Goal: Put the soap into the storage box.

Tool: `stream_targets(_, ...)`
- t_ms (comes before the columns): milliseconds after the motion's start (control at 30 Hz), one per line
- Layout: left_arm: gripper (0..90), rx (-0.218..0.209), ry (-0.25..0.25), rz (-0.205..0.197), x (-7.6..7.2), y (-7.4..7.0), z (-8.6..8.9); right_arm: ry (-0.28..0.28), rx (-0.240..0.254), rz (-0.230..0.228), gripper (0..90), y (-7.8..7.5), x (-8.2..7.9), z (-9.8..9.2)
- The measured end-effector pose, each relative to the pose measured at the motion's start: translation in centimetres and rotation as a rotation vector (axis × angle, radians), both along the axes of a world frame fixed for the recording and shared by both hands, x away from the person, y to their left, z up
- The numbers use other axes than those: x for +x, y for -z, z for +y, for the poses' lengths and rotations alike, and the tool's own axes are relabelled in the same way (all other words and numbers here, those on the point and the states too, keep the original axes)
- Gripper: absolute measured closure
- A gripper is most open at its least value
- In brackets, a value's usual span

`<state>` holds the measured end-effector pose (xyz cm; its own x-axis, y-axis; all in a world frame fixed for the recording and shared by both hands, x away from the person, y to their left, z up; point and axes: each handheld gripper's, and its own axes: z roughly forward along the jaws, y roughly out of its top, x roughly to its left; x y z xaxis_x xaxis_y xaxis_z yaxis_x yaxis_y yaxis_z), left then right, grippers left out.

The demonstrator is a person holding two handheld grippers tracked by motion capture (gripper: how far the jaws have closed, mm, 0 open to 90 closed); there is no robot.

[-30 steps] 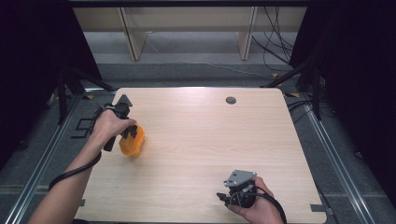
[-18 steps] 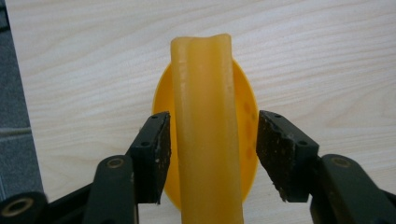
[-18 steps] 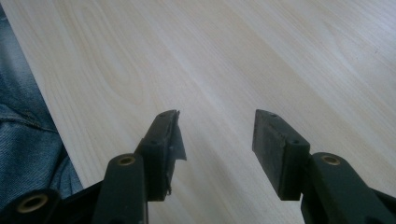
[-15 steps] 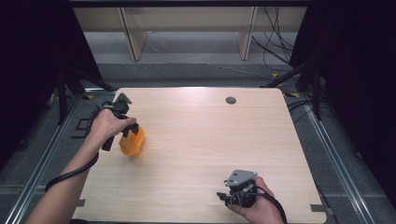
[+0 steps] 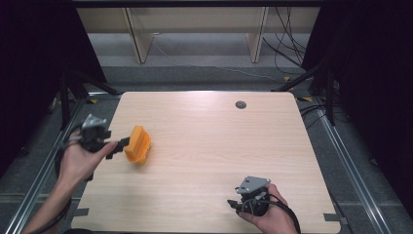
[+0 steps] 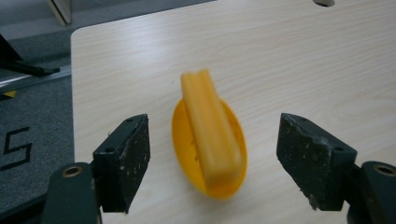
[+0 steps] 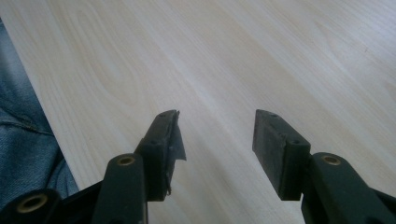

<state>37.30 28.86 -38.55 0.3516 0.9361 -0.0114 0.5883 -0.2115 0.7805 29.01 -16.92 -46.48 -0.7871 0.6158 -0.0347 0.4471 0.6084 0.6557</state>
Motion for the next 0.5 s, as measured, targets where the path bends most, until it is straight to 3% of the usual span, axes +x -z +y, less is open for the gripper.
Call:
stream_targets(67, 25.3, -0.053, -0.002, -0.028, -2.1, 2.8, 0.8, 0.005, 0.005, -0.005, 50.9, -0.1, 0.0, 0.0)
stream_targets(100, 25.5, -0.075, -0.007, -0.040, -3.1, 4.4, 1.2, -0.025, -0.011, -0.016, 51.0, -0.3, 0.2, -0.2)
stream_targets(133, 26.4, -0.121, -0.014, -0.059, -4.0, 6.0, 1.6, 0.005, 0.008, -0.008, 51.1, -0.2, 0.1, -0.1)
stream_targets(200, 31.9, -0.241, -0.065, -0.096, -5.8, 9.4, 2.4, 0.005, 0.005, -0.008, 51.1, -0.4, 0.1, -0.3)
stream_targets(233, 35.4, -0.257, -0.095, -0.052, -6.7, 11.0, 2.6, 0.010, 0.009, -0.004, 51.2, -0.5, 0.1, -0.3)
stream_targets(267, 42.6, -0.215, -0.031, 0.056, -7.4, 11.6, 2.9, 0.012, 0.012, -0.018, 51.2, -0.5, 0.1, -0.3)
stream_targets(300, 40.1, -0.217, 0.001, 0.008, -7.9, 11.7, 2.9, 0.017, 0.011, -0.015, 51.2, -0.6, 0.1, -0.3)
stream_targets(367, 39.7, -0.157, 0.003, -0.073, -8.2, 11.1, 2.9, 0.005, 0.028, -0.027, 51.2, -0.7, 0.1, -0.2)
stream_targets(500, 31.5, -0.216, 0.047, -0.116, -7.7, 10.9, 2.3, 0.017, 0.036, -0.035, 51.1, -0.6, 0.3, -0.3)
